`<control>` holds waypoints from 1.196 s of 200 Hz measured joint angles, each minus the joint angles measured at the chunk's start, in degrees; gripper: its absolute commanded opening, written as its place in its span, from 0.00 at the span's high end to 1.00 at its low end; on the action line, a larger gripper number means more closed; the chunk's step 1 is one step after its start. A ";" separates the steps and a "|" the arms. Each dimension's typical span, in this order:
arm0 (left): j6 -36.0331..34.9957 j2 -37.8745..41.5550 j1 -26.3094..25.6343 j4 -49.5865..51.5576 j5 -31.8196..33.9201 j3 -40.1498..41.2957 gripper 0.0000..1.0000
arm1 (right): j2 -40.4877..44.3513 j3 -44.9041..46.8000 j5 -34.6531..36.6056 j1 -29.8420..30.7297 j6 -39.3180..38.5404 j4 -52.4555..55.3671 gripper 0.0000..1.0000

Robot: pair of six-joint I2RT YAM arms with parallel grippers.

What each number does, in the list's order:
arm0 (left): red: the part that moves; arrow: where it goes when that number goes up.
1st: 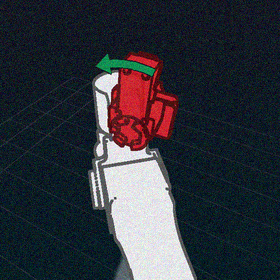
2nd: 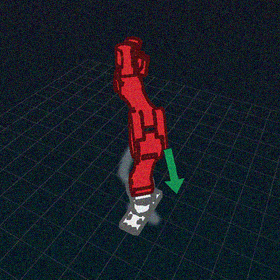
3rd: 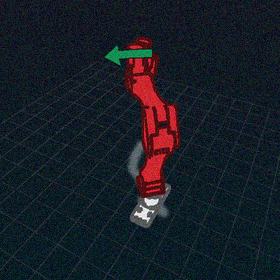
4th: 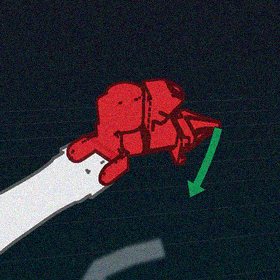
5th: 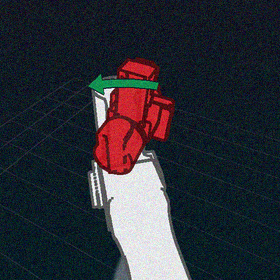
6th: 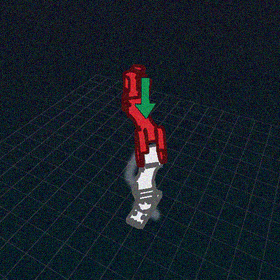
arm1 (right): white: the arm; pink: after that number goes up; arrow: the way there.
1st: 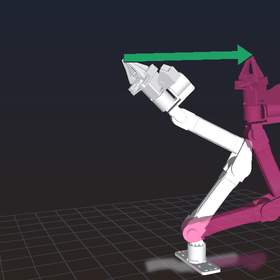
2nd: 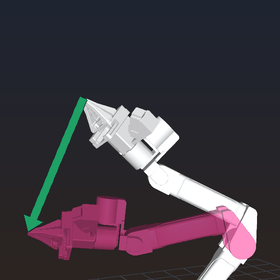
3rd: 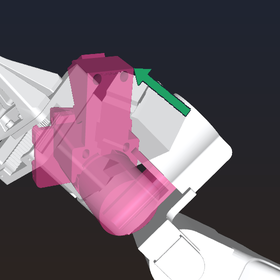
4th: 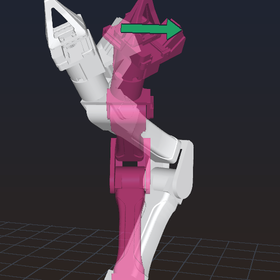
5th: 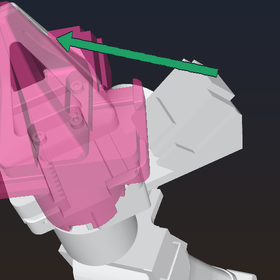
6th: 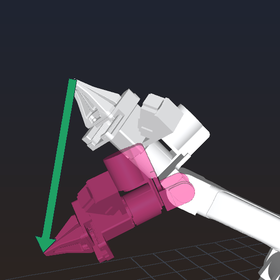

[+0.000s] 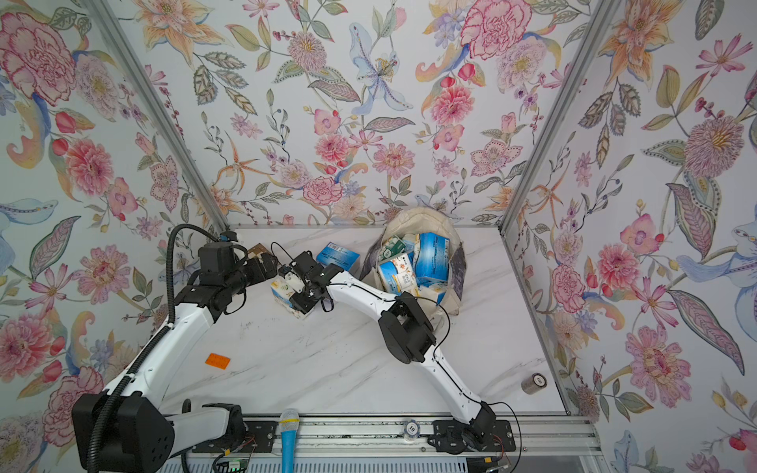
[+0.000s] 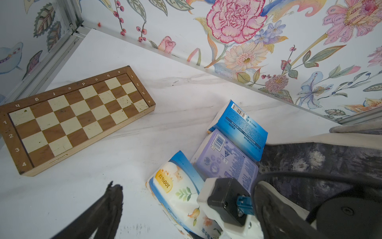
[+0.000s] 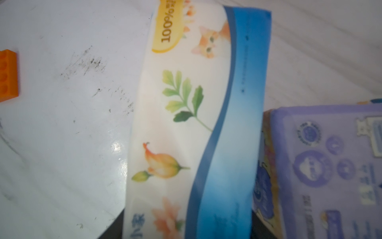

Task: Put tissues into the canvas bag
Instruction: Pick up the pack of facial tissues from the center of the board, then place the pack of facial tissues in the canvas bag.

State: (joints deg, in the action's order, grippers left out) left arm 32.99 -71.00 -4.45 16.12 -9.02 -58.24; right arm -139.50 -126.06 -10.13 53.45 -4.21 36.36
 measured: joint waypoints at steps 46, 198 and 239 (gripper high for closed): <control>-0.09 2.82 -0.07 -1.64 0.28 -0.02 0.01 | 12.48 3.37 -3.15 -1.57 4.00 0.04 0.45; -5.84 -14.16 -18.64 0.55 3.61 -23.47 0.01 | 62.99 35.95 14.45 -24.59 11.15 -1.86 0.47; -6.80 -24.92 -23.61 0.83 1.90 -36.00 0.00 | 63.19 36.00 19.96 -26.14 10.69 2.38 0.46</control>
State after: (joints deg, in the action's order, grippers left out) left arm 26.20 -95.92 -28.05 16.95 -7.11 -94.24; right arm -76.31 -90.06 9.82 27.31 6.48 38.74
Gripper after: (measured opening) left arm 0.994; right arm 0.536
